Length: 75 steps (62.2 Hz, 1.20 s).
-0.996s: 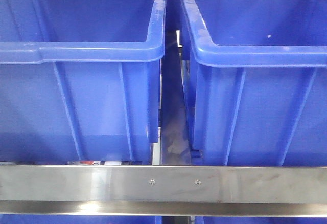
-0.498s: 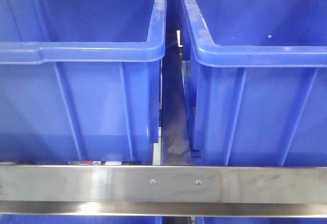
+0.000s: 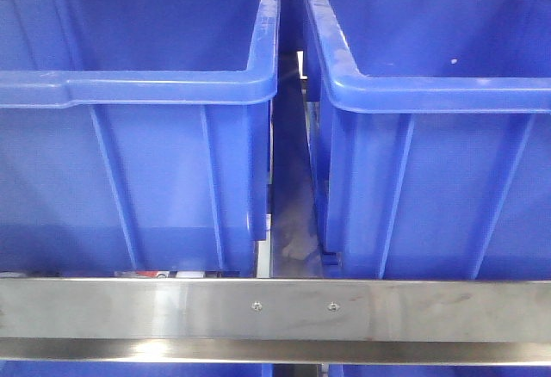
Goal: Sort and place red and blue blocks on shelf
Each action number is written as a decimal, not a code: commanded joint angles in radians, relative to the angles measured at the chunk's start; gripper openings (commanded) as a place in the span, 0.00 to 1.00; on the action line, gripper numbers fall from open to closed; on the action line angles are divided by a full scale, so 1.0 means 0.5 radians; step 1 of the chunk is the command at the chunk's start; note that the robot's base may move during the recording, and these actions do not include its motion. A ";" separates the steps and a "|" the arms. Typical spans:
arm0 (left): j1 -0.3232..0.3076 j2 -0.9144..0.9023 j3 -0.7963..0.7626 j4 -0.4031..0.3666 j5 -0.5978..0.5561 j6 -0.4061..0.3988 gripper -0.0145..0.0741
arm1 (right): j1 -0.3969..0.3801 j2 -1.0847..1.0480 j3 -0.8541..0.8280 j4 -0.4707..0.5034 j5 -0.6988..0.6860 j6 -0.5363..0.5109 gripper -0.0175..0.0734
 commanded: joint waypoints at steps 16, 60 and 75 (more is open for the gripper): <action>0.003 0.002 -0.061 0.008 -0.176 -0.017 0.31 | -0.015 -0.040 -0.043 0.000 -0.179 -0.018 0.26; 0.003 0.002 -0.061 0.008 -0.176 -0.017 0.31 | -0.015 -0.040 -0.043 0.000 -0.179 -0.018 0.26; 0.003 -0.002 -0.061 0.008 -0.176 -0.017 0.31 | -0.015 -0.040 -0.043 0.000 -0.179 -0.018 0.26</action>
